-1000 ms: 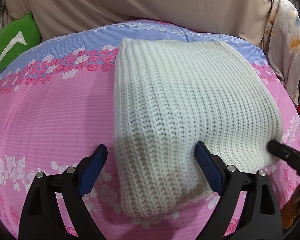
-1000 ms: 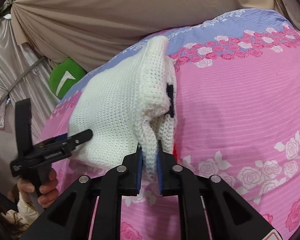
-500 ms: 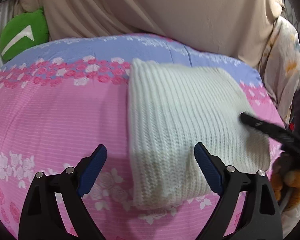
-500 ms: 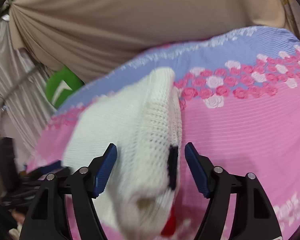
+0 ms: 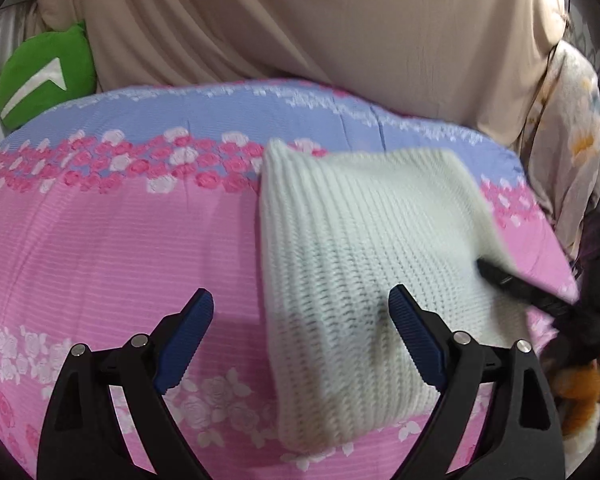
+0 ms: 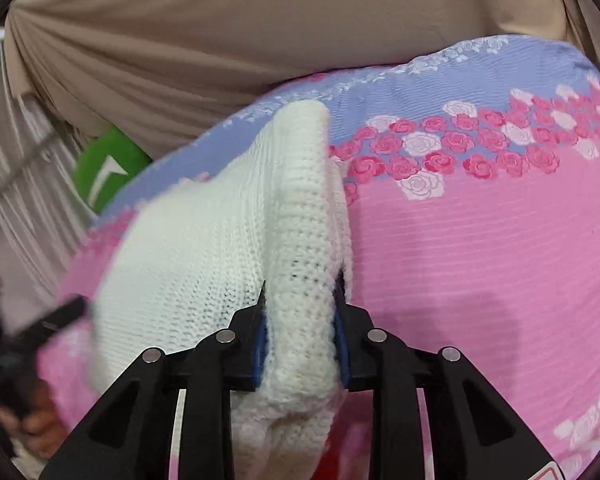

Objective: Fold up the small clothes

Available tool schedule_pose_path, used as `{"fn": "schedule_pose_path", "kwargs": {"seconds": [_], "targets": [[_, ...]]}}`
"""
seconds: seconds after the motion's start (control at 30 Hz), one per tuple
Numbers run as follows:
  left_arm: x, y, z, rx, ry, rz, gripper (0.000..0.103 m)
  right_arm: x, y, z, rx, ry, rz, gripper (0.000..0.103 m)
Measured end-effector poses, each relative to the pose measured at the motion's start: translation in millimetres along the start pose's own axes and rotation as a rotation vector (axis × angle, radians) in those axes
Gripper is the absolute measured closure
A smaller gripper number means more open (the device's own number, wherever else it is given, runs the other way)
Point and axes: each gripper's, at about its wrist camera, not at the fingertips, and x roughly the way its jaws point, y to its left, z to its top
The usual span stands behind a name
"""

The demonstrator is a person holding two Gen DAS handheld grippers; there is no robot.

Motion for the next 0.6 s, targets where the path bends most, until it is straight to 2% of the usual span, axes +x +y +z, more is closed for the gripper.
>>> {"fn": "schedule_pose_path", "kwargs": {"seconds": [0.03,0.1,0.23,0.3,0.43,0.6], "targets": [[7.8,-1.7,-2.0,0.0,0.018,-0.001,0.016,-7.8,2.6,0.1,-0.003,-0.016,-0.012,0.073],[15.9,-3.1,-4.4,0.002,0.032,-0.003,0.014,-26.5,7.2,-3.1,-0.009,-0.062,-0.028,0.073],[19.5,-2.0,-6.4,0.007,0.03,0.015,0.01,-58.7,24.5,-14.2,-0.045,-0.108,0.033,0.073],[20.7,-2.7,-7.4,0.01,0.03,0.021,0.01,-59.7,31.3,-22.8,-0.079,-0.088,0.044,0.073],[22.9,-4.9,-8.9,0.015,0.028,0.033,0.01,-22.5,24.8,-44.4,-0.105,0.03,-0.032,0.074],[21.9,-6.9,-8.9,0.015,0.027,0.051,0.01,-23.6,22.2,-47.5,-0.09,0.023,-0.015,0.074]]}}
